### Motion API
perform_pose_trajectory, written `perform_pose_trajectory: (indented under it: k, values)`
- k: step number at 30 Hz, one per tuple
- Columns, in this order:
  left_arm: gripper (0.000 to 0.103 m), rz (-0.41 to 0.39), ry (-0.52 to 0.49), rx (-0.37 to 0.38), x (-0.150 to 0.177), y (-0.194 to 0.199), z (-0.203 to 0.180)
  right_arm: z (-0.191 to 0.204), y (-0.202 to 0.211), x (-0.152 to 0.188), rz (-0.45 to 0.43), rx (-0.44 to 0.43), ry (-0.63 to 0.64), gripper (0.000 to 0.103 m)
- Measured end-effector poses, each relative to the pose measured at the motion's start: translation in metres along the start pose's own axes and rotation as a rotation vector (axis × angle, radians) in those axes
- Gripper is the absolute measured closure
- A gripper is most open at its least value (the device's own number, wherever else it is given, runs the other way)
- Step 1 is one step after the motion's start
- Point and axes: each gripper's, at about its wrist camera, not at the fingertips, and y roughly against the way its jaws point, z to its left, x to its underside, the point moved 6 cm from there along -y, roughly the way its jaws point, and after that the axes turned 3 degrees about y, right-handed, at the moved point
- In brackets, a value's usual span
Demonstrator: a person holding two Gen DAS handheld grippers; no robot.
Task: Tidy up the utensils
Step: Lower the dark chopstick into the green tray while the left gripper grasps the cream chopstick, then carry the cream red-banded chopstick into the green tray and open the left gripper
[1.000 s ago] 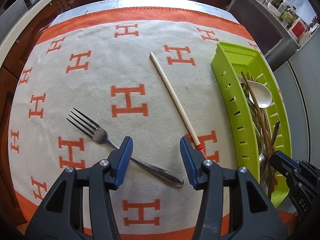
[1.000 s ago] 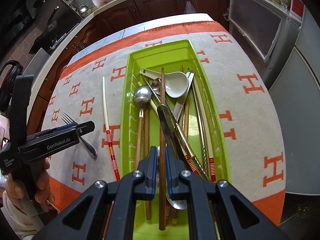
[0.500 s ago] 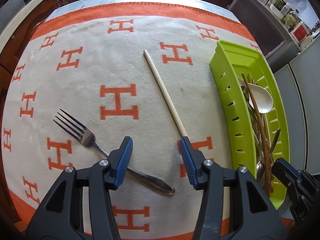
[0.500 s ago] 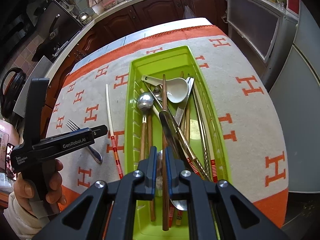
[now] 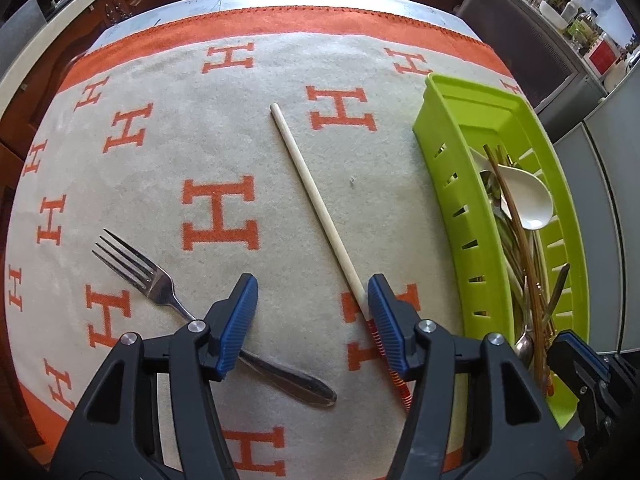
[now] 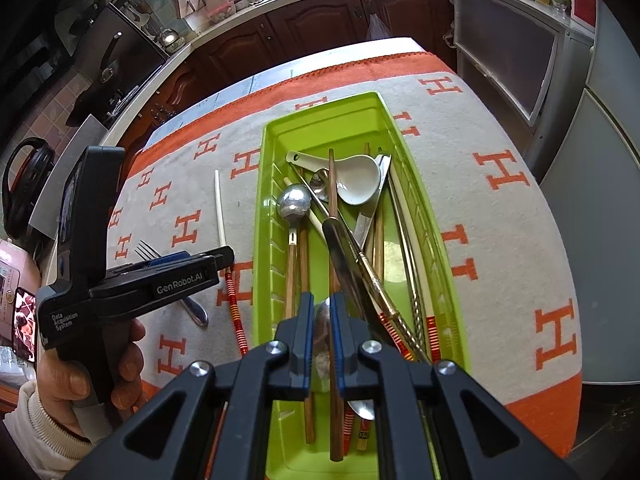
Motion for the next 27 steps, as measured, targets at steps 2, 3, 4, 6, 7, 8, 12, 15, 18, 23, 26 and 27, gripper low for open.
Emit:
perform_pose_trajectory:
  k: [2, 3, 4, 6, 7, 8, 12, 15, 18, 23, 26, 27]
  values:
    - [0.049, 0.000, -0.026, -0.049, 0.002, -0.002, -0.005, 0.000, 0.000, 0.000, -0.002, 0.000, 0.001, 0.095]
    - [0.052, -0.009, -0.038, -0.064, 0.002, -0.001, -0.008, 0.000, 0.000, 0.000, -0.003, 0.001, -0.001, 0.095]
    - [0.062, -0.010, -0.047, -0.054, 0.003, -0.001, -0.011, -0.001, 0.000, 0.000, -0.004, 0.000, -0.003, 0.095]
    - [0.086, -0.014, -0.074, -0.048, 0.004, 0.002, -0.018, -0.002, 0.001, 0.001, -0.007, -0.001, -0.006, 0.095]
    - [0.096, -0.014, -0.097, -0.058, 0.005, 0.002, -0.022, -0.002, 0.001, 0.001, -0.007, -0.001, -0.008, 0.095]
    - [0.097, -0.016, -0.109, -0.068, 0.006, 0.002, -0.024, -0.003, 0.001, 0.001, -0.007, -0.004, -0.011, 0.095]
    - [0.100, 0.012, -0.062, -0.020, 0.010, 0.004, -0.019, -0.005, 0.004, 0.000, -0.014, -0.011, -0.019, 0.095]
    - [0.100, 0.064, -0.013, 0.047, 0.012, 0.008, -0.014, -0.007, 0.006, 0.000, -0.021, -0.017, -0.026, 0.095]
    - [0.100, 0.081, 0.007, 0.114, 0.018, 0.024, -0.017, -0.008, 0.010, -0.002, -0.031, -0.020, -0.033, 0.095]
    - [0.100, 0.080, 0.016, 0.228, 0.018, 0.058, -0.035, -0.010, 0.015, -0.003, -0.042, -0.026, -0.044, 0.095]
    - [0.100, 0.095, 0.034, 0.287, 0.014, 0.071, -0.048, -0.012, 0.019, -0.003, -0.051, -0.027, -0.047, 0.095]
    - [0.100, 0.104, 0.044, 0.304, 0.012, 0.073, -0.052, -0.013, 0.020, -0.004, -0.054, -0.026, -0.049, 0.095]
